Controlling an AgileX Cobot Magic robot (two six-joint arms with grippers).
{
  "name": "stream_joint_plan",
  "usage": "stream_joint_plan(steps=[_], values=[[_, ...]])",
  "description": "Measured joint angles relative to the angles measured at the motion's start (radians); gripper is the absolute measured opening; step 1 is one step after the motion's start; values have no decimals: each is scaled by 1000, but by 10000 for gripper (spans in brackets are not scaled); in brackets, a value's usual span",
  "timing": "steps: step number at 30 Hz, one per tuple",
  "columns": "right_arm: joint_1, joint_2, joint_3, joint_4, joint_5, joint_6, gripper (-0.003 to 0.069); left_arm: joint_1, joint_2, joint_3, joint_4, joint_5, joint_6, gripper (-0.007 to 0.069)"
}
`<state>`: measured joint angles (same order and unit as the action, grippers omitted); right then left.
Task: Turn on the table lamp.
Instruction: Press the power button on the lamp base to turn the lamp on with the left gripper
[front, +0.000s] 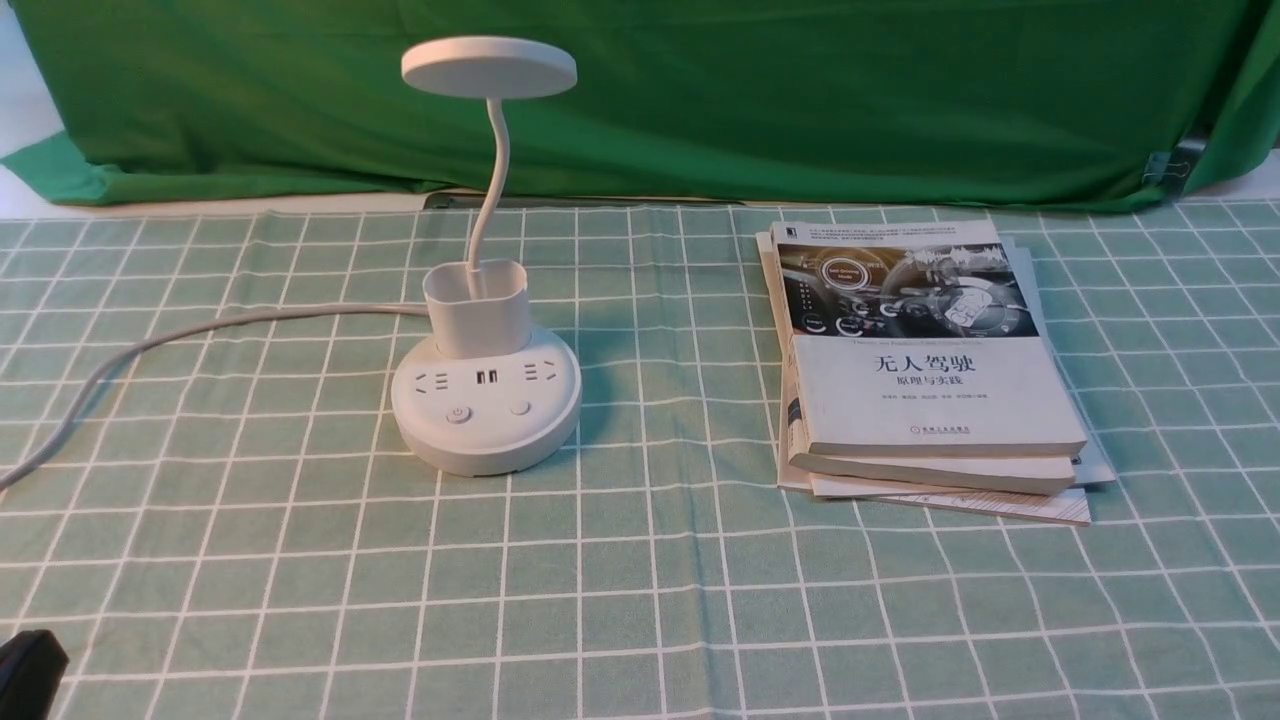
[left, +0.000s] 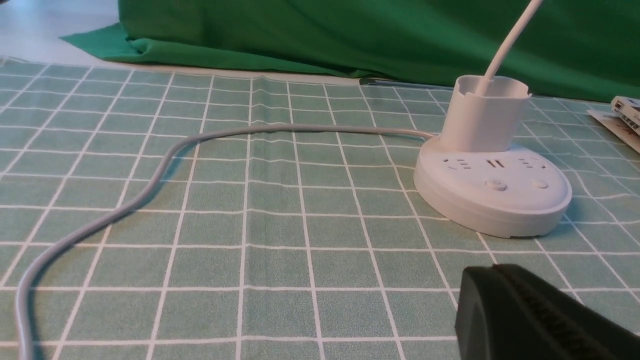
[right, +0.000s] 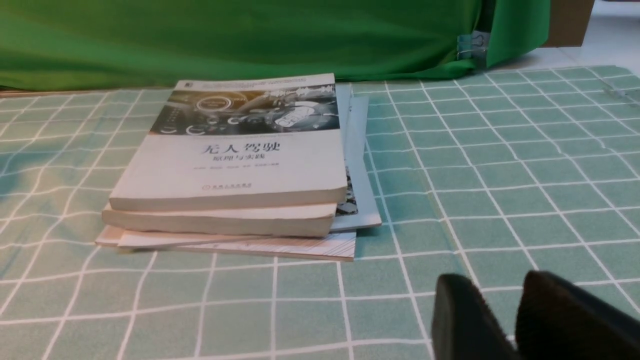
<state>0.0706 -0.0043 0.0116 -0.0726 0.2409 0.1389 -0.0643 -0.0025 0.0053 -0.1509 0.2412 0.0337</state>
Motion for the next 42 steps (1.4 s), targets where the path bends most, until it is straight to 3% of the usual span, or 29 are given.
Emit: stream_joint_plan(steps=[6,8,14,15,16,20,23,26,32,35,39,42], values=[[0,0,0,0,0,0,237,0,0,0,0,-28,2,1],[0,0,0,0,0,0,237,0,0,0,13,-122,3,1],[0,0,0,0,0,0,237,0,0,0,50,-571,7,1],[0,0,0,0,0,0,237,0,0,0,51,-588,7,1],[0,0,0,0,0,0,237,0,0,0,65,-730,8,1],[0,0,0,0,0,0,237,0,-1,0,118,-1013,-21,1],[0,0,0,0,0,0,238,0,-1,-17,120,-1094,-78,1],[0,0,0,0,0,0,238,0,21,-127,128,-997,-186,1],[0,0,0,0,0,0,238,0,251,-585,264,-293,-266,1],[0,0,0,0,0,0,238,0,430,-645,267,-96,-281,1],[0,0,0,0,0,0,238,-1,637,-646,94,-16,-281,1],[0,0,0,0,0,0,238,-36,839,-653,-221,41,-47,1]])
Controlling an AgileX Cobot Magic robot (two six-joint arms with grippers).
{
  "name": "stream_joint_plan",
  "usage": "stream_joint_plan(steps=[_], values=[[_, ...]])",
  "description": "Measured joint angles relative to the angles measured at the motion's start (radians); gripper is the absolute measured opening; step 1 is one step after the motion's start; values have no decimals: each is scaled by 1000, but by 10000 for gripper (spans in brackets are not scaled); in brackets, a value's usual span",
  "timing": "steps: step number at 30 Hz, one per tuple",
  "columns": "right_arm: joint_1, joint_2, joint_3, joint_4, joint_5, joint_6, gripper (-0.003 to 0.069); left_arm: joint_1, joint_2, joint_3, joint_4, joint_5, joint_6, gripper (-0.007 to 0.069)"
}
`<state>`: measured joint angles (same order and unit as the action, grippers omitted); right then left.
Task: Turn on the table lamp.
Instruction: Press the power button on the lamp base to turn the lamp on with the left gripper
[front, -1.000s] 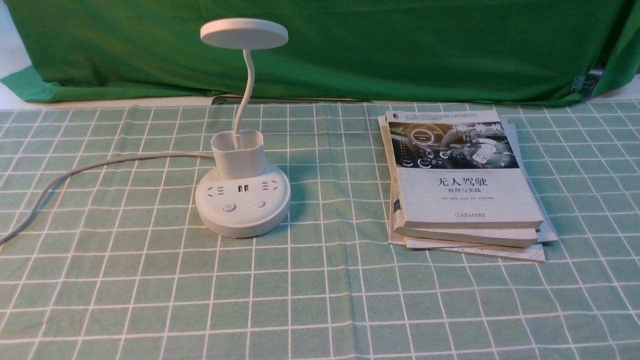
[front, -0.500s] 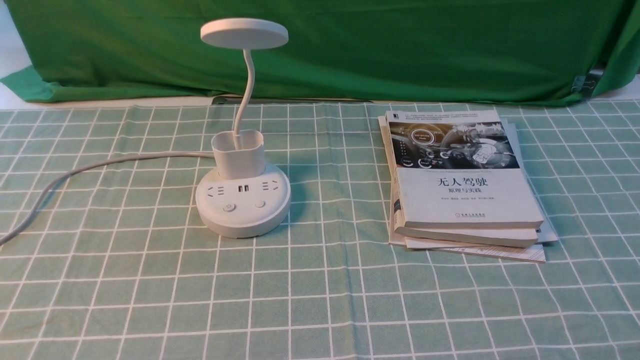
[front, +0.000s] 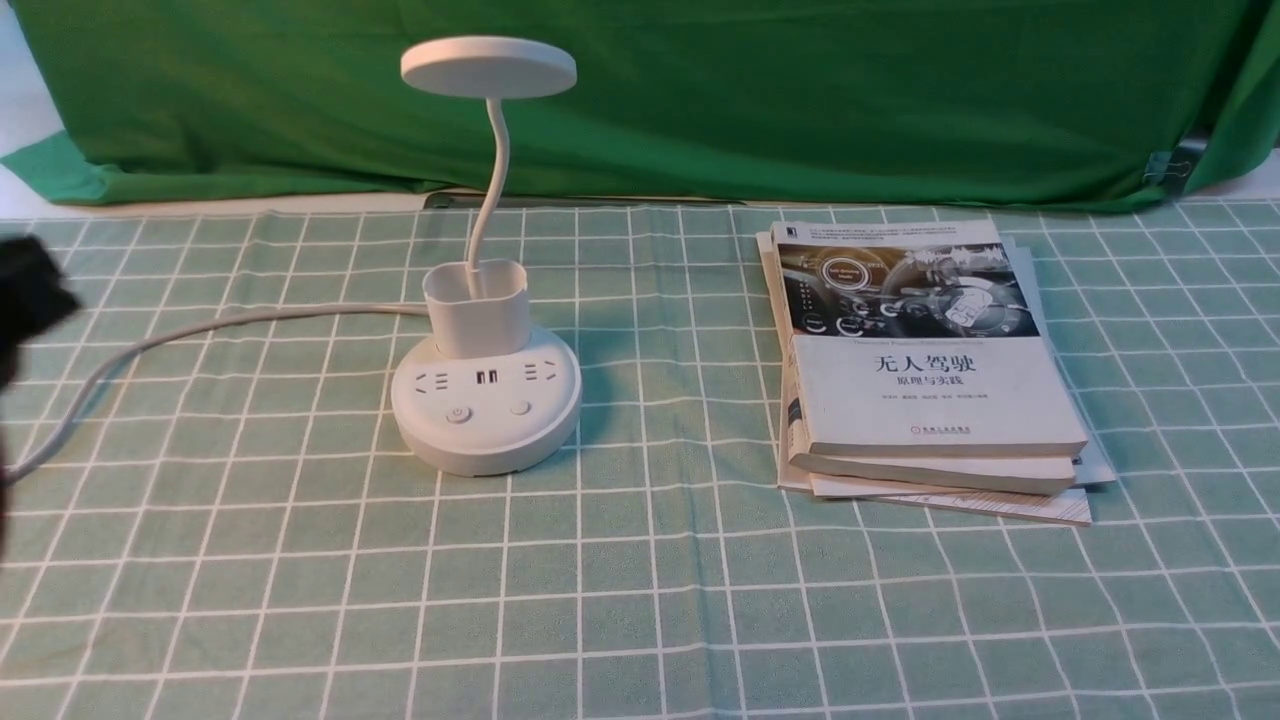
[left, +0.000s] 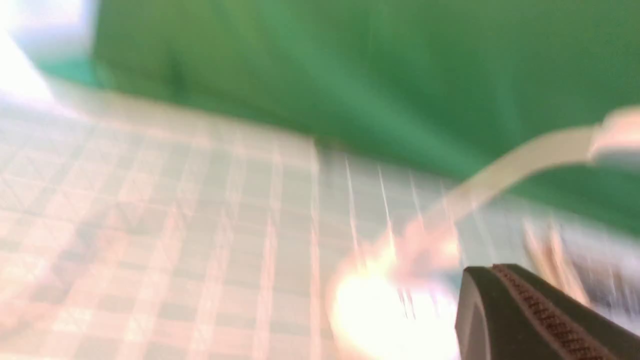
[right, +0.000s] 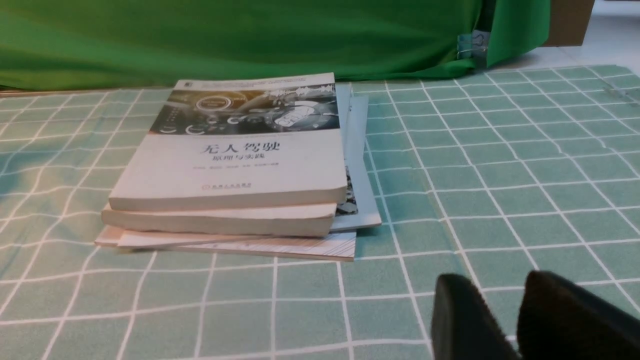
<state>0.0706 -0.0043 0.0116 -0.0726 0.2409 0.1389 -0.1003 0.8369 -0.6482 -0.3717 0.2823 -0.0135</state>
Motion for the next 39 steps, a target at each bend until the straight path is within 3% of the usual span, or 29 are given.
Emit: stream_joint_plan(steps=[3,7,10,11,12,16,19,26,39], values=[[0,0,0,0,0,0,238,-80,173,-22,-272,70,307,1],[0,0,0,0,0,0,238,-208,370,-67,-337,102,391,1],[0,0,0,0,0,1,238,-287,497,-133,-260,111,334,1],[0,0,0,0,0,1,238,-329,590,-198,-158,120,256,1],[0,0,0,0,0,1,238,-329,600,-206,-146,121,245,1],[0,0,0,0,0,1,238,-363,817,-425,133,175,13,1],[0,0,0,0,0,1,238,-361,936,-538,235,216,-69,1],[0,0,0,0,0,1,238,-337,1068,-676,334,269,-142,1],[0,0,0,0,0,1,240,-320,1111,-685,341,249,-166,1]])
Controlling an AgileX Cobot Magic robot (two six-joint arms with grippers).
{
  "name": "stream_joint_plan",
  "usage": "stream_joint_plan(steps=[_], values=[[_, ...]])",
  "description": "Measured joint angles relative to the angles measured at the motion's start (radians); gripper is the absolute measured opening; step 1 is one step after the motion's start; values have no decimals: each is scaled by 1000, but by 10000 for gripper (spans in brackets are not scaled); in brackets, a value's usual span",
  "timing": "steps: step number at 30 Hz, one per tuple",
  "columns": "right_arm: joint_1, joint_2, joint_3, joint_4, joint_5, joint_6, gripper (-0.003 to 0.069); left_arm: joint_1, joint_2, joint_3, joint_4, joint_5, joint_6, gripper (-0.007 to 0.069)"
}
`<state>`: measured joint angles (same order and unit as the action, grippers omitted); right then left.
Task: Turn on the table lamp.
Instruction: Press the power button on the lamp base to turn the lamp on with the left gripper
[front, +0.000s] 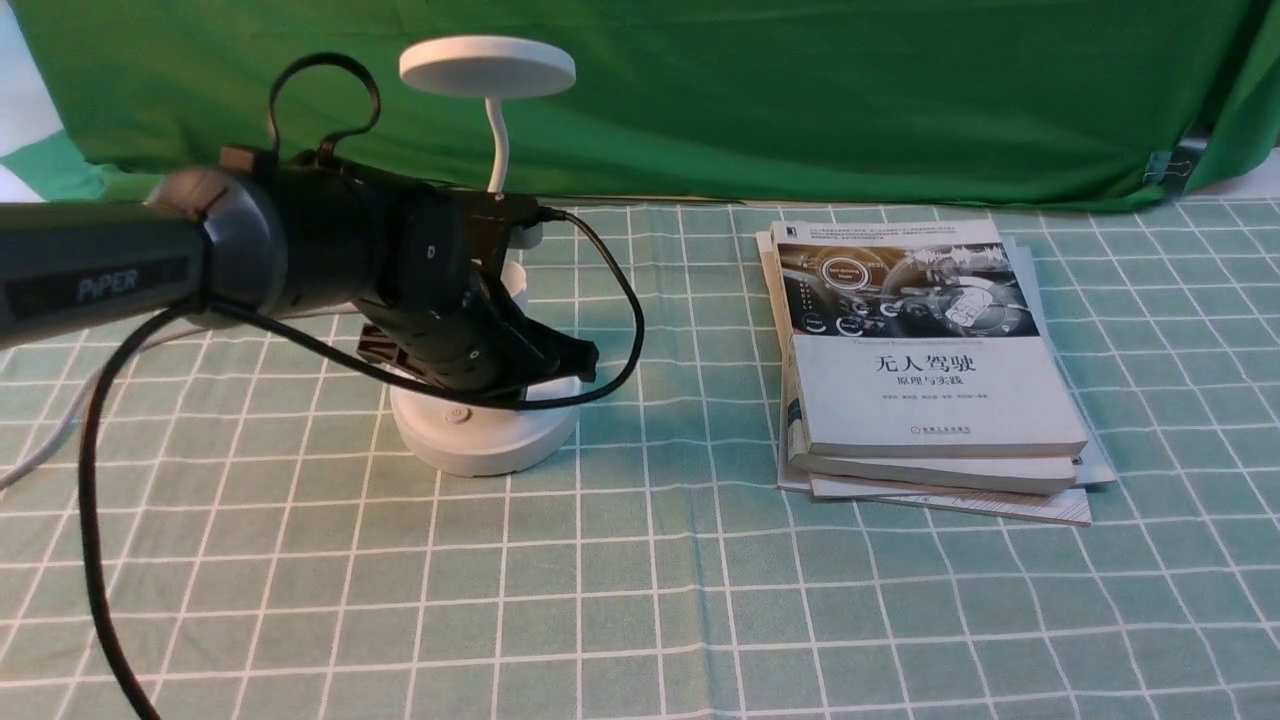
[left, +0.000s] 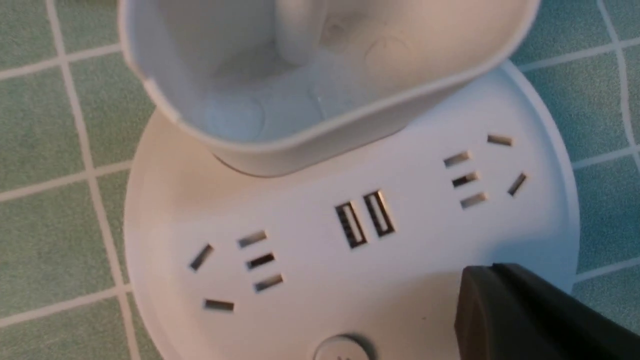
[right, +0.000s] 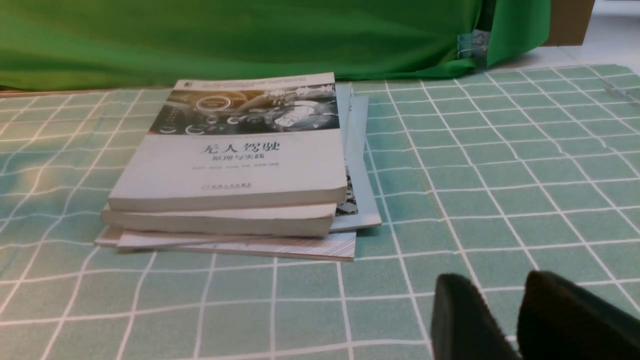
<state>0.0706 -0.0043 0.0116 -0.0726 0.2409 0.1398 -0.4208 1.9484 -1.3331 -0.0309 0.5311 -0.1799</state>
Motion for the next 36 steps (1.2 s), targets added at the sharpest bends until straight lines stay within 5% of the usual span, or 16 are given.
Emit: stream_joint_plan(steps=[27,36], values=[[0,0,0,0,0,0,239,0,75,-50,17,70,-23,1],[0,0,0,0,0,0,239,-3,-100,102,-30,185,-34,1]])
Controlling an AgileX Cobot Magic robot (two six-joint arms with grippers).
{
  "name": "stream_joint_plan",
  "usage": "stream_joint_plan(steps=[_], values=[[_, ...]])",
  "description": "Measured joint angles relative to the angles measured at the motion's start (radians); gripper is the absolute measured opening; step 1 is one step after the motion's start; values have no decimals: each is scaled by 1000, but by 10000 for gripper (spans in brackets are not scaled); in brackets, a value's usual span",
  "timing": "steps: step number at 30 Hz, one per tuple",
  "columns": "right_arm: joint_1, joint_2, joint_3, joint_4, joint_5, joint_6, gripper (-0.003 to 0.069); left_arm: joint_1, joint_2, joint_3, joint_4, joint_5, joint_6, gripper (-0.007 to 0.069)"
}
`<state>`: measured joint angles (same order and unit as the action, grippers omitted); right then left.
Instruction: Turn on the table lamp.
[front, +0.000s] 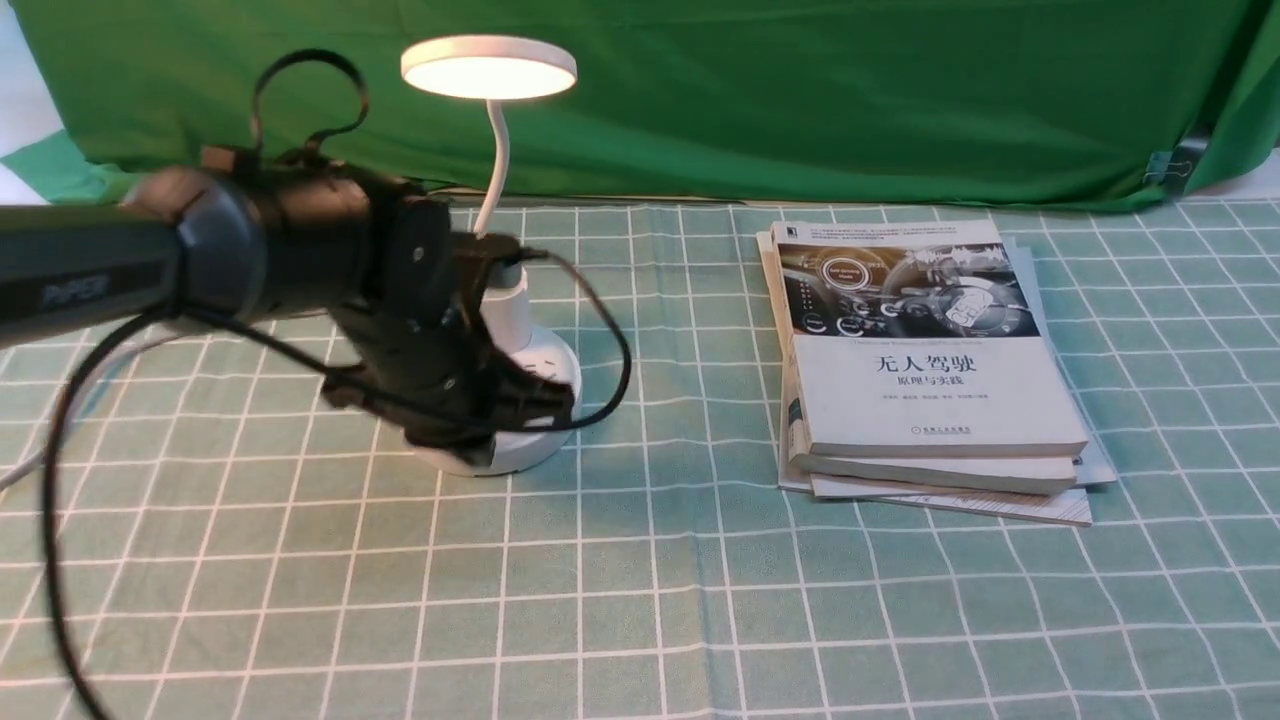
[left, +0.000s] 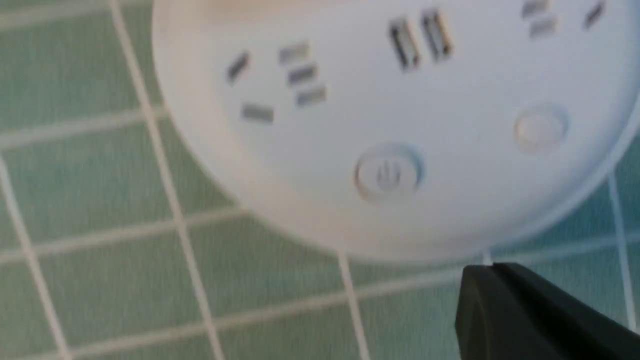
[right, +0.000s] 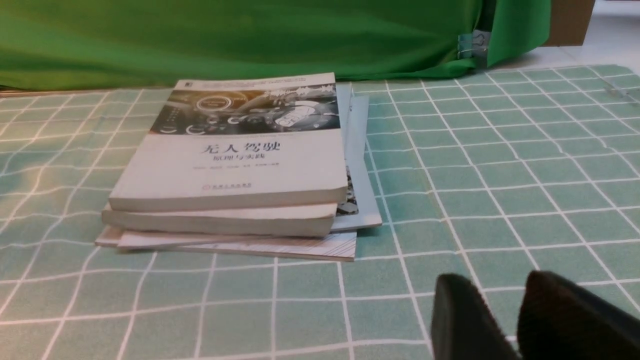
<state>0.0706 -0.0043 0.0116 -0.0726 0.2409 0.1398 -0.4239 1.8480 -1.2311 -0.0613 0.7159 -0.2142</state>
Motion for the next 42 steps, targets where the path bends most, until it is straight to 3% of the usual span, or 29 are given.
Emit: stream_joint_plan(steps=[11,21,30,37,40,42], values=[[0,0,0,0,0,0,239,-9,-674,525,-237,-182,78,1],[0,0,0,0,0,4,239,-9,-1190,546,-238,-201,159,1],[0,0,0,0,0,4,239,-9,-1368,550,-222,-165,165,1],[0,0,0,0,0,4,240,-9,-1440,600,34,-177,73,1],[0,0,0,0,0,4,241,3,-1480,671,132,-265,-25,1],[0,0,0,0,0,4,241,70,-1546,816,176,-482,-86,1]])
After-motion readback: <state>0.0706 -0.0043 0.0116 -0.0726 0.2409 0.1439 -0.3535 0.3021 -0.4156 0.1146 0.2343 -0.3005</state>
